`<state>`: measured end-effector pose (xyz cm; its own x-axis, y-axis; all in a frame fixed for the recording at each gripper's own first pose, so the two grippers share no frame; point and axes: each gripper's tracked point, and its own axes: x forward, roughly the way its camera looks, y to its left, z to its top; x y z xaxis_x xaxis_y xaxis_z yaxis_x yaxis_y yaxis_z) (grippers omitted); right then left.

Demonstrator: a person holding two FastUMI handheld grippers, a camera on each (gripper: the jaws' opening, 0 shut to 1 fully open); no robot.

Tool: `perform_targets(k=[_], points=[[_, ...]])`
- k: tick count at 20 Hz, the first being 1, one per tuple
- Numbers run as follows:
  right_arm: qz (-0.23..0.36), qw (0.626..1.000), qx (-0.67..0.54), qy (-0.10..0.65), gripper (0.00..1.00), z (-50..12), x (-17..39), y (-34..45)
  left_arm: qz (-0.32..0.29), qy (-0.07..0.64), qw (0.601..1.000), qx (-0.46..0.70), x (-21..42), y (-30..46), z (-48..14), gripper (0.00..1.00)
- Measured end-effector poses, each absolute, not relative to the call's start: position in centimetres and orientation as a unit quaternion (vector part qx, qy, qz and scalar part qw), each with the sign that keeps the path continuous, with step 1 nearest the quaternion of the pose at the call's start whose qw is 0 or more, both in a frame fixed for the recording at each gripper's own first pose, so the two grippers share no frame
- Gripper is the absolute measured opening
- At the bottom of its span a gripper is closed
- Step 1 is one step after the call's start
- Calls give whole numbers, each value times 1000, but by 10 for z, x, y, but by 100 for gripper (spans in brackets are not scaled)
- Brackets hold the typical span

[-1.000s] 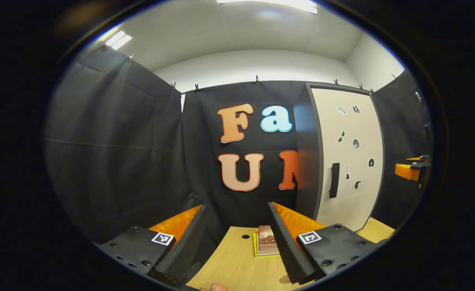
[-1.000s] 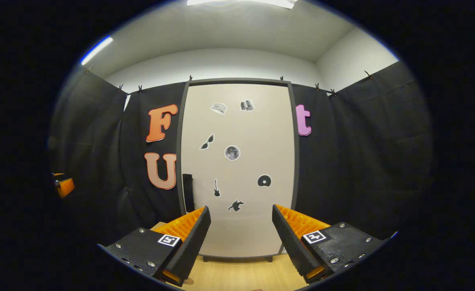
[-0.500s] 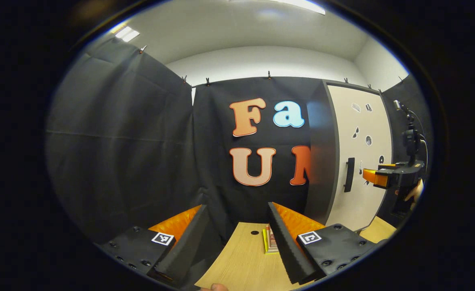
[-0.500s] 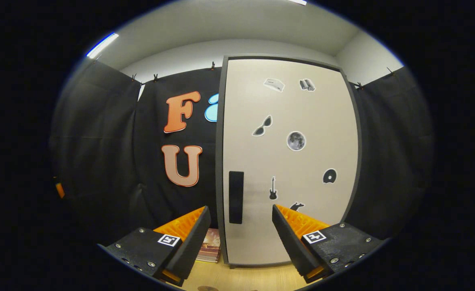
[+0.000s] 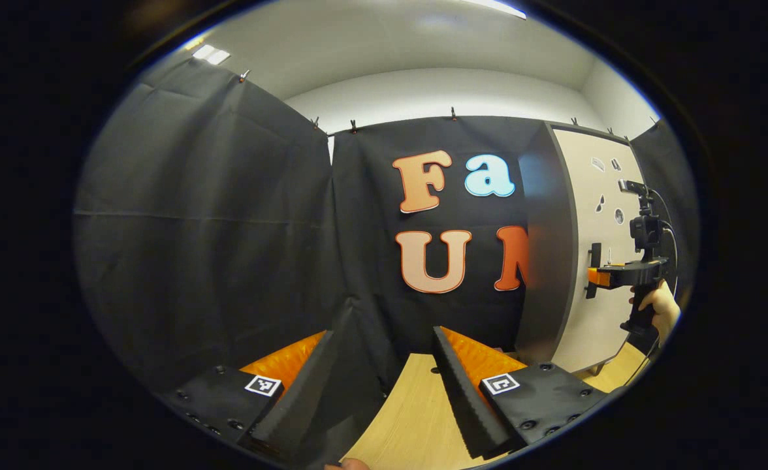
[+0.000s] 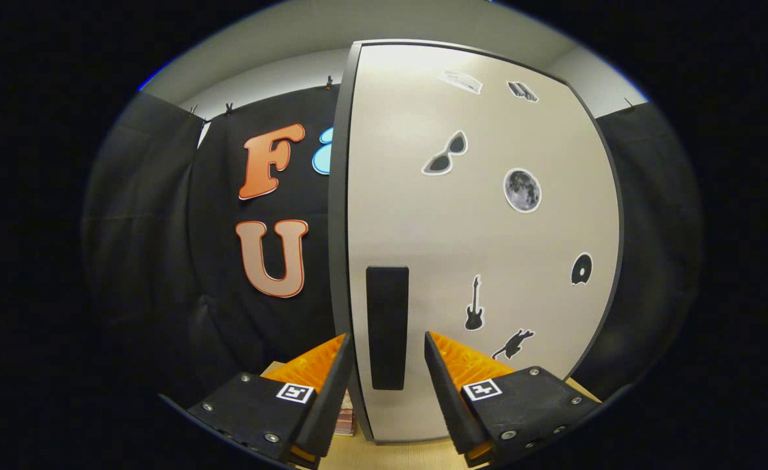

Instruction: Open the cabinet door with the right hand, grasp the bottle in the cabinet with the left hand and place it on the coaster, then close the cabinet door with the right hand.

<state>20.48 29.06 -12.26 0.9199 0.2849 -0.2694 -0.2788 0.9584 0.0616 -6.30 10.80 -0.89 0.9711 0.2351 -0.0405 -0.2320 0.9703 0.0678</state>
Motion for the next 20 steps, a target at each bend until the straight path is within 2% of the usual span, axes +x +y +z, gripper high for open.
perform_targets(k=[1,6,9,12,13,19,20], points=[[142,980,13,139,61,-124,209,291,121,25,992,33,-62,111,-10,93],[144,979,20,141,38,-125,213,298,123,31,991,28,-62,112,-13,93],[148,978,25,143,34,-125,211,297,123,28,992,27,-59,112,-13,99],[161,976,20,145,30,-123,203,295,117,24,993,23,-55,108,-13,94],[167,975,21,147,30,-120,198,294,113,23,993,20,-51,105,-13,96],[198,969,22,147,28,-107,136,255,97,18,995,18,-46,87,-11,93],[202,968,21,148,28,-104,124,245,94,18,995,18,-46,85,-9,99]])
